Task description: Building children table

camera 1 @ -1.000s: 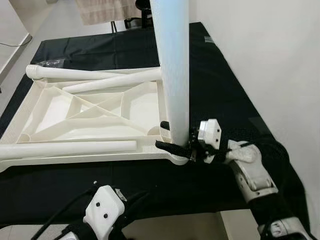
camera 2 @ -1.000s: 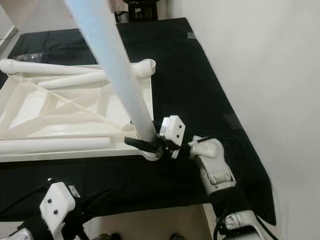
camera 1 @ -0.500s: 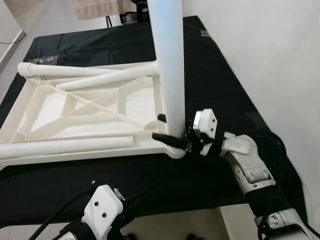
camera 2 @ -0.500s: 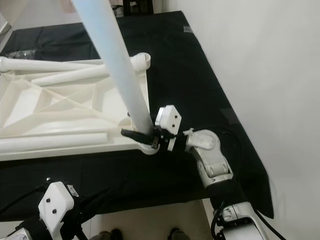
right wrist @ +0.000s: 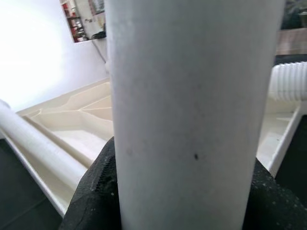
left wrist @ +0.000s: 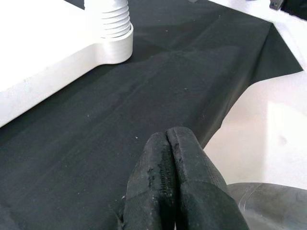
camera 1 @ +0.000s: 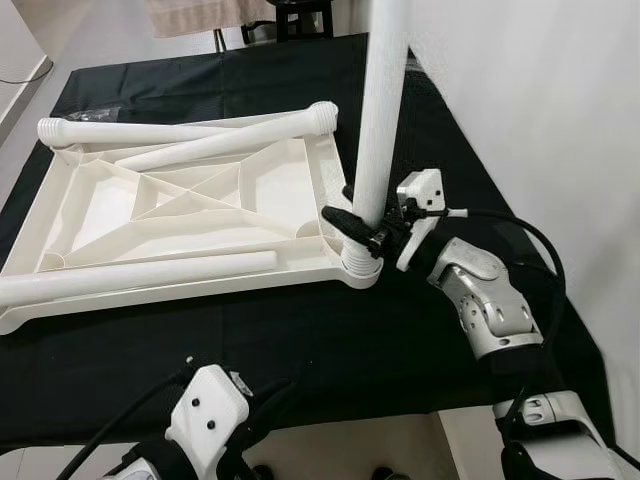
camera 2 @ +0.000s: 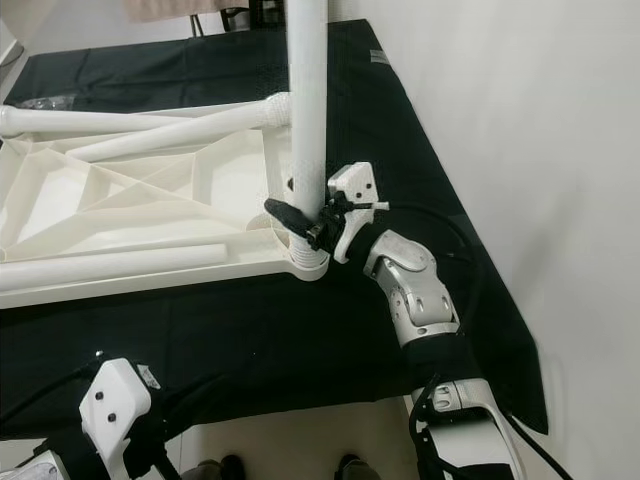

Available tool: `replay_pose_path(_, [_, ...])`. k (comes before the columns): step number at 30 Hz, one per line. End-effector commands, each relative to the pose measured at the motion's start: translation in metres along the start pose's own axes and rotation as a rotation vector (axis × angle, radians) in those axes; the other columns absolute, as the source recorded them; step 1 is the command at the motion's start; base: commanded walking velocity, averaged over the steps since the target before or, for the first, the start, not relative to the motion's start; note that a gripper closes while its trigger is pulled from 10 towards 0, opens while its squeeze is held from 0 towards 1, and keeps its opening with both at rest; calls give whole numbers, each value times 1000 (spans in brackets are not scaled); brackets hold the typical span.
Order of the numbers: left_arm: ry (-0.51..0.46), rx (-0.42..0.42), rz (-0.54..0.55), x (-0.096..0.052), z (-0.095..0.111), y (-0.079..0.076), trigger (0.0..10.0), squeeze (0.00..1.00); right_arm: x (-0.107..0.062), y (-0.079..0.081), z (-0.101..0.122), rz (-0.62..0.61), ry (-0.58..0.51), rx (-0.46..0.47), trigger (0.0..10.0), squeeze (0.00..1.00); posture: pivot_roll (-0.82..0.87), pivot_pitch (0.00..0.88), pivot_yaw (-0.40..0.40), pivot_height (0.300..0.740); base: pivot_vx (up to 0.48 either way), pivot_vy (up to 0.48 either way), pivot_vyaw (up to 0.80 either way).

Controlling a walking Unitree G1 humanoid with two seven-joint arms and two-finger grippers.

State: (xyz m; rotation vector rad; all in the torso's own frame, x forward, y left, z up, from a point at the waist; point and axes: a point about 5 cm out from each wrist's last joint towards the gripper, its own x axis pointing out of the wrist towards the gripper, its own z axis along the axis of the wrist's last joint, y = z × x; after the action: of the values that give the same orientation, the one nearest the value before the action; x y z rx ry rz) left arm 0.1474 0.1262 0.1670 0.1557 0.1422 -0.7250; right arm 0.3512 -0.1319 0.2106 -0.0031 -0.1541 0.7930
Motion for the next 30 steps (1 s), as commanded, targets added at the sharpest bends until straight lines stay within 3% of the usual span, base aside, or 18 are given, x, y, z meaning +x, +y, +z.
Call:
replay_pose_path(1, [15,-11,-12,-1,-2,-3,10000,0,-21,-7,-51,-120,219,98,10000,0,85,301,29,740,0,0,0])
replay_pose_path(7, [12,-12,-13,0,-1,-3,10000,0,-24,2,-44,-106,149,81,10000,0,82,302,31,740,0,0,0])
replay_pose_path(9, [13,-11,-14,0,-1,-3,10000,0,-25,6,-42,-67,130,42,10000,0,80,304,33,740,0,0,0])
replay_pose_path(10, [14,-10,-16,0,-2,-2,10000,0,-29,14,-42,6,110,-51,10000,0,79,302,32,740,0,0,0])
replay_pose_path(11, [14,-10,-16,0,-2,-2,10000,0,-29,14,-42,6,110,-51,10000,0,79,302,32,740,0,0,0])
replay_pose_path(15, [18,-5,-17,0,-2,-2,10000,0,-36,22,-50,85,111,-232,10000,0,84,302,34,740,0,0,0])
replay_pose_path(24, [23,1,-17,0,-1,-2,10000,0,-43,24,-53,100,117,-307,10000,0,89,304,36,740,0,0,0])
replay_pose_path(30, [26,1,-23,-1,-2,-3,10000,0,-47,26,-57,143,122,-405,10000,0,88,300,39,740,0,0,0])
